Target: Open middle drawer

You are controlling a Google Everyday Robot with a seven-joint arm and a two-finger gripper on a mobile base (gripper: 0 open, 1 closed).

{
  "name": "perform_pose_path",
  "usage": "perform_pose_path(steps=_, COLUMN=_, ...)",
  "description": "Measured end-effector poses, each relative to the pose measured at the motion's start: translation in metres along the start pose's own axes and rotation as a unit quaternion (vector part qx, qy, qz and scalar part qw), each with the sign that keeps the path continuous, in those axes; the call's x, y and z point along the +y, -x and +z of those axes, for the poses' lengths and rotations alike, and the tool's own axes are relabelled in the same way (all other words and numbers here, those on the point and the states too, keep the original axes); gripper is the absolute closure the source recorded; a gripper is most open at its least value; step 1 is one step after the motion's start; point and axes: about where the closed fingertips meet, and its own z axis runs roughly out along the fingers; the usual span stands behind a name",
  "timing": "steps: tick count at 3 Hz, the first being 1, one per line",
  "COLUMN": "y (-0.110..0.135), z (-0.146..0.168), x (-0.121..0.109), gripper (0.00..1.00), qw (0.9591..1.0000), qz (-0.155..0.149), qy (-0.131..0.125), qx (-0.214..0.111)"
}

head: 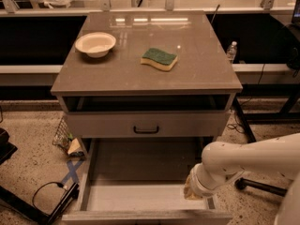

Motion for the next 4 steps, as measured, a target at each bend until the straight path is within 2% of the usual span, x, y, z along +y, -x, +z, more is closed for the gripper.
perform_pose_path(steps=1, y=-0.008, z=0.036, x=0.000, gripper=1.00, qw=0.9992, qz=0.000, qy=-0.008, qx=-0.039)
perform_pose_path(steps=2, y=-0.022, z=0.068, x=0.002, gripper=1.00, qw=0.9964, qz=-0.006, qy=-0.027, qx=-0.080)
perform_pose_path(steps=3, y=-0.041, z=0.104, x=-0.015, gripper=1.00, qw=0.9897, qz=-0.024, qy=-0.051, qx=-0.132)
perform_pose_path(steps=4, y=-0.041, z=0.105, x=-0.017, gripper=1.00, qw=0.9895, qz=-0.025, qy=-0.052, qx=-0.132)
